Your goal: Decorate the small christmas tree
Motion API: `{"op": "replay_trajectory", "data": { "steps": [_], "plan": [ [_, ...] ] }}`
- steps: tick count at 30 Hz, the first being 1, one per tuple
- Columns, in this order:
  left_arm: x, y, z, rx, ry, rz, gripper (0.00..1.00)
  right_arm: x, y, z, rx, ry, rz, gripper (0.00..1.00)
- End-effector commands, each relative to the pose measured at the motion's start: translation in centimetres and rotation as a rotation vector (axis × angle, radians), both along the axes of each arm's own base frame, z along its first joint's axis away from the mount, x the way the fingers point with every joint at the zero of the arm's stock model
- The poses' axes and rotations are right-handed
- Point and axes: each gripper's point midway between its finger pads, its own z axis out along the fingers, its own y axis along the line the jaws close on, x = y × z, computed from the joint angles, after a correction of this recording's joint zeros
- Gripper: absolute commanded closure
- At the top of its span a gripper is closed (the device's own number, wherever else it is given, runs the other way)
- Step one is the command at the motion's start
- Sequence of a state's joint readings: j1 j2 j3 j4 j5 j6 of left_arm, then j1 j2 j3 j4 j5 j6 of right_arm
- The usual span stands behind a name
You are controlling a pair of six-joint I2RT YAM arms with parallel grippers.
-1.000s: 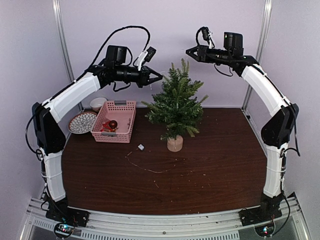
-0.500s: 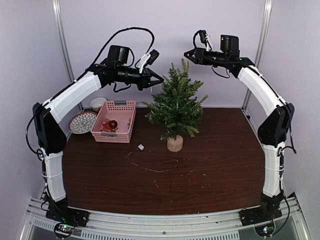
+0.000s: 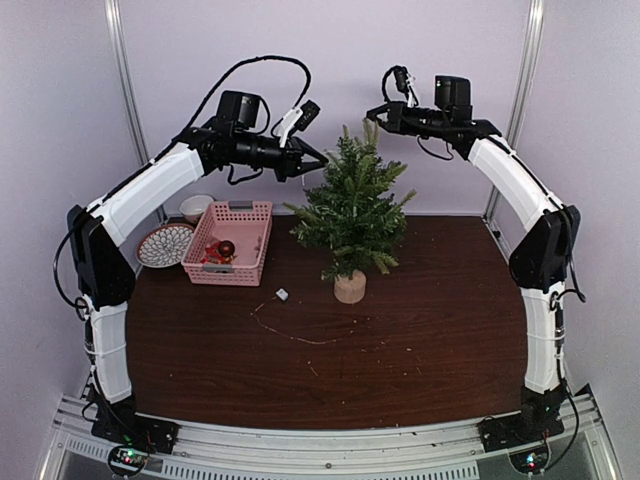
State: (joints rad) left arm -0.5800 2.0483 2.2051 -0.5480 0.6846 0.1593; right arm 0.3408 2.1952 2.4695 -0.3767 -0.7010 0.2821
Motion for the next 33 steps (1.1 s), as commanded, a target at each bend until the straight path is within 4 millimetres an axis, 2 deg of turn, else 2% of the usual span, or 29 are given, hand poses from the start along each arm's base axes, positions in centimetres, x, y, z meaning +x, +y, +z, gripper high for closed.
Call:
{"op": "replay_trajectory", "data": {
  "steps": [1,6,17,26,30,33],
  "plan": [
    [0.2,-0.4,0.9,-0.012,-0.045,-0.005,1.00,-1.4,-0.2,3.0,0.010,-0.077,0.009,0.81],
    [0.3,-0.4,0.8,-0.008,-0.045,0.000,1.00,-2.2,-0.9,3.7,-0.007,-0.097,-0.005,0.70],
    [0.3,-0.3,1.0,-0.009,-0.049,0.003,1.00,-3.4,-1.7,5.3,0.015,-0.122,-0.008,0.65],
    [0.4,-0.3,0.9,-0.009,-0.051,0.009,1.00,-3.3,-2.0,4.9,0.011,-0.108,0.002,0.85],
    [0.5,-0.3,0.8,-0.007,-0.048,0.013,1.00,-3.5,-2.3,4.5,-0.002,-0.103,0.003,0.99],
    [0.7,-0.2,0.6,-0.004,-0.042,0.026,1.00,-3.7,-2.9,4.0,-0.011,-0.090,-0.014,1.00]
  ]
}}
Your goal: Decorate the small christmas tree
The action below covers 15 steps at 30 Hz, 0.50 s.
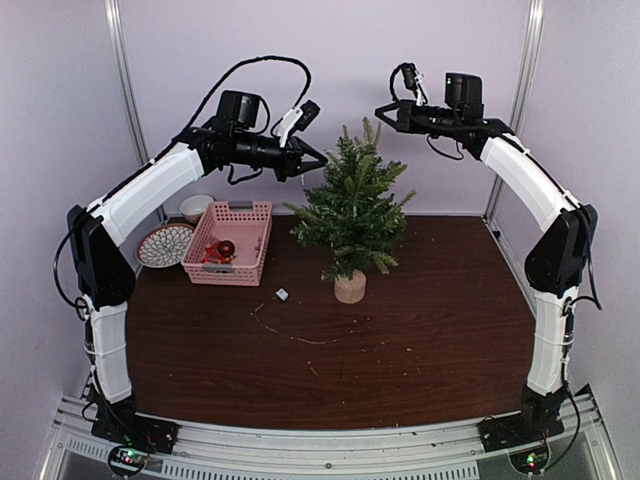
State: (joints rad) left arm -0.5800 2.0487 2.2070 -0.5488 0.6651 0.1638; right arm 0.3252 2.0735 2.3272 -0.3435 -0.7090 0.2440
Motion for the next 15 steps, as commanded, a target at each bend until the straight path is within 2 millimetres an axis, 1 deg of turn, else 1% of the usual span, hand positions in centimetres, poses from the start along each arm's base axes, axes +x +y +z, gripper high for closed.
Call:
{"op": "replay_trajectory", "data": {
  "steps": [1,6,12,13,15],
  "plan": [
    [0.4,-0.3,0.5,-0.010,-0.029,0.015,1.00,-1.9,-1.6,2.4,0.007,-0.050,-0.014,1.00],
    [0.6,-0.1,-0.1,-0.010,-0.015,0.036,1.00,-2.3,-2.4,0.6,-0.016,-0.036,-0.032,1.00],
    [0.6,0.0,-0.9,-0.006,0.003,0.046,1.00,-2.6,-2.5,-2.4,-0.035,0.000,-0.026,1.00],
    [0.6,0.0,-1.1,-0.005,0.007,0.046,1.00,-2.5,-2.4,-3.1,-0.035,0.013,-0.022,1.00],
    [0.6,0.0,-1.2,-0.005,0.010,0.046,1.00,-2.6,-2.2,-3.9,-0.031,0.027,-0.010,1.00]
  ]
}}
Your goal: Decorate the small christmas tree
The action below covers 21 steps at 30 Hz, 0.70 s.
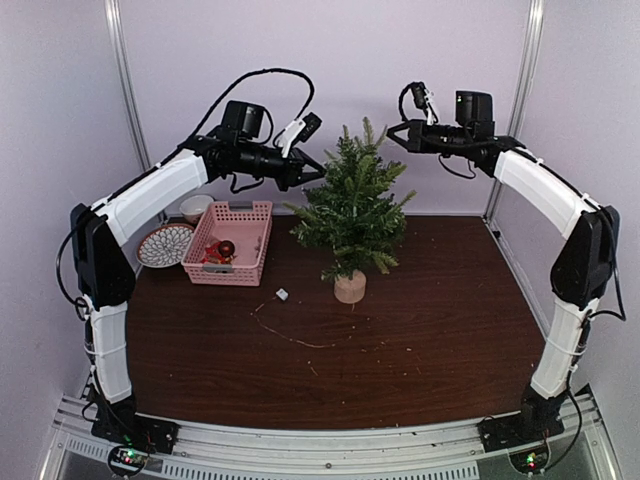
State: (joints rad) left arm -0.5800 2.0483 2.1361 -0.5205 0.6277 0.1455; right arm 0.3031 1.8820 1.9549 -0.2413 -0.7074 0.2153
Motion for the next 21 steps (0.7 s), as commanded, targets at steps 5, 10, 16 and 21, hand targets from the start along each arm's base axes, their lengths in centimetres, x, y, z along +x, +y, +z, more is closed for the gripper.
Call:
{"op": "replay_trajectory", "data": {
  "steps": [5,10,16,21],
  "plan": [
    [-0.2,-0.1,1.1,-0.034,-0.023,0.003,1.00,-0.2,0.2,-2.1,0.008,0.015,0.031,1.00],
    [-0.3,-0.3,0.6,-0.034,-0.013,-0.003,1.00,-0.4,0.7,-3.7,0.021,0.044,0.061,1.00],
    [-0.3,-0.5,-0.4,-0.030,0.006,-0.009,1.00,-0.2,1.2,-5.0,0.041,0.079,0.083,1.00],
    [-0.3,-0.6,-1.1,-0.025,0.019,-0.014,1.00,0.0,1.6,-4.9,0.082,0.092,0.106,1.00]
  ]
}}
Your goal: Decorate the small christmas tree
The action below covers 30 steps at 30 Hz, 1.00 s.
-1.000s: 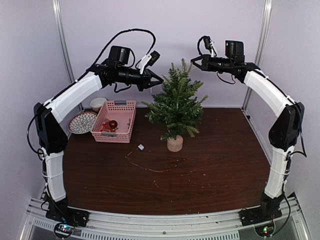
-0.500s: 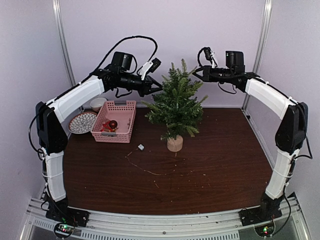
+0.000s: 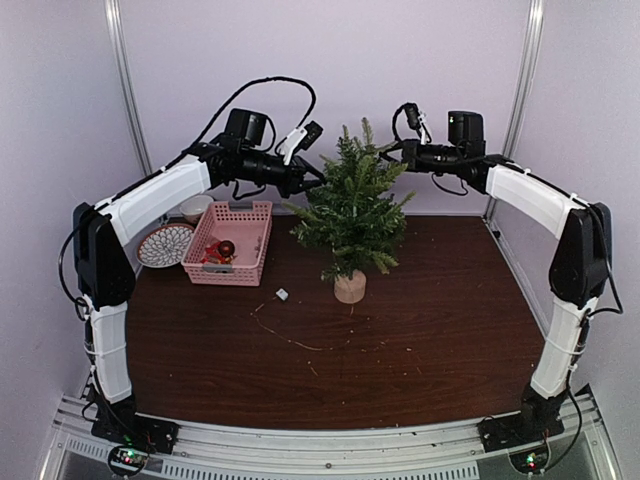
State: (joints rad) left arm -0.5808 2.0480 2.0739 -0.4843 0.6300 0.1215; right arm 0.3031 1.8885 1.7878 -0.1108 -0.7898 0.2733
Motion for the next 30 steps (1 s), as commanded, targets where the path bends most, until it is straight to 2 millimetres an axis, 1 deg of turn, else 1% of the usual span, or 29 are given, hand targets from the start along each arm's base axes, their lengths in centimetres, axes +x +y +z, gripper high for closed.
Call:
{"op": "replay_trajectory", "data": {
  "steps": [1,6,7,12,16,18,21,23,26,30],
  "plan": [
    [-0.4,-0.5,0.9,-0.033,-0.024,-0.021,1.00,0.1,0.5,0.7,0.059,-0.005,0.032,1.00],
    [-0.4,-0.6,1.6,-0.047,-0.036,-0.022,1.00,0.2,0.1,3.7,0.091,-0.063,-0.002,1.00],
    [-0.4,-0.6,1.7,-0.047,-0.038,-0.020,1.00,0.3,0.0,4.9,0.102,-0.097,-0.011,1.00],
    [-0.4,-0.5,1.8,-0.046,-0.041,-0.020,1.00,0.5,-0.4,8.6,0.144,-0.191,-0.035,1.00],
    [-0.4,-0.5,1.8,-0.043,-0.043,-0.020,1.00,0.7,-0.7,10.8,0.165,-0.252,-0.054,1.00],
    [-0.4,-0.5,1.8,-0.043,-0.044,-0.019,1.00,1.0,-0.7,11.5,0.170,-0.270,-0.057,1.00],
    [-0.3,-0.5,1.9,-0.044,-0.047,-0.017,1.00,1.8,-0.6,11.4,0.165,-0.276,-0.059,1.00],
    [-0.3,-0.5,1.8,-0.043,-0.045,-0.015,1.00,2.5,-0.3,10.7,0.162,-0.268,-0.056,1.00],
    [-0.3,-0.5,1.7,-0.040,-0.044,-0.015,1.00,3.2,0.2,9.4,0.158,-0.244,-0.036,1.00],
    [-0.2,-0.4,1.6,-0.038,-0.043,-0.011,1.00,3.7,0.4,7.0,0.141,-0.216,-0.032,1.00]
  ]
}}
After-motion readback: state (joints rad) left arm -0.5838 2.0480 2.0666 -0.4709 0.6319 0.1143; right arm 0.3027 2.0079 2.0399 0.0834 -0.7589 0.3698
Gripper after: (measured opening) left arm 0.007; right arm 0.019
